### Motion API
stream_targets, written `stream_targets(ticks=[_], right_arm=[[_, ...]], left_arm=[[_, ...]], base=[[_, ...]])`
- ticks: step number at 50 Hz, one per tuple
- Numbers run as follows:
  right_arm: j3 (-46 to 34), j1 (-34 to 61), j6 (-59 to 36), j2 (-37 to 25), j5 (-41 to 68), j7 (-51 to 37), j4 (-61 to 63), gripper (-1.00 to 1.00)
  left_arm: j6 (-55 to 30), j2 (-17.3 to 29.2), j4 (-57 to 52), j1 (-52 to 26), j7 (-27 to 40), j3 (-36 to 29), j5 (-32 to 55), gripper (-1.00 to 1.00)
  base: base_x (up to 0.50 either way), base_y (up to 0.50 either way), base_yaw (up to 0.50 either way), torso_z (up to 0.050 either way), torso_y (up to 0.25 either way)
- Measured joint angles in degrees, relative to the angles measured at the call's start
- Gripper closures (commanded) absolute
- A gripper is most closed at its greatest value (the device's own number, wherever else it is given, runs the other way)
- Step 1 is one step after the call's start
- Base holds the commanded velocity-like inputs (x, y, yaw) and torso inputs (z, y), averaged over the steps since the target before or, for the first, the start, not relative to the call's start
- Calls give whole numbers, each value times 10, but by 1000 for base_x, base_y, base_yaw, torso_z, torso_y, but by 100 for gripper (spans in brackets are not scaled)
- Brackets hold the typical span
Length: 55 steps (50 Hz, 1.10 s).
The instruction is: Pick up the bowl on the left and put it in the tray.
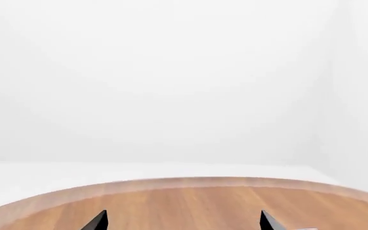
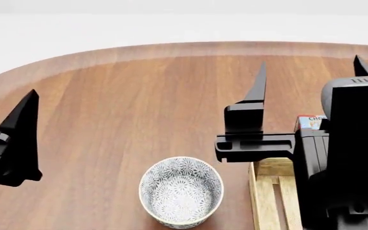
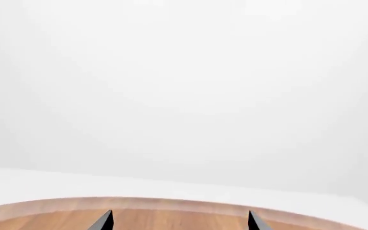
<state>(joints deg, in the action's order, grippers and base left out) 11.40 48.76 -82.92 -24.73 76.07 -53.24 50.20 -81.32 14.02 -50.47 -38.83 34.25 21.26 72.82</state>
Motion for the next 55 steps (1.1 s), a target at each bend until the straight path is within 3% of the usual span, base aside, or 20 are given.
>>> stream_targets(ticks=[7,55], right_arm=[[-5,-1,7,-8,1,-2,2,-100],[-29,-23,59,-37,2,0,4,-100]], left_arm=[[21,8,-8,8,-15,-12,-23,-100],[87,38,-11,32,-22,-43,-56,-100]], base=[[0,0,0,0,-17],[0,0,0,0,-250]])
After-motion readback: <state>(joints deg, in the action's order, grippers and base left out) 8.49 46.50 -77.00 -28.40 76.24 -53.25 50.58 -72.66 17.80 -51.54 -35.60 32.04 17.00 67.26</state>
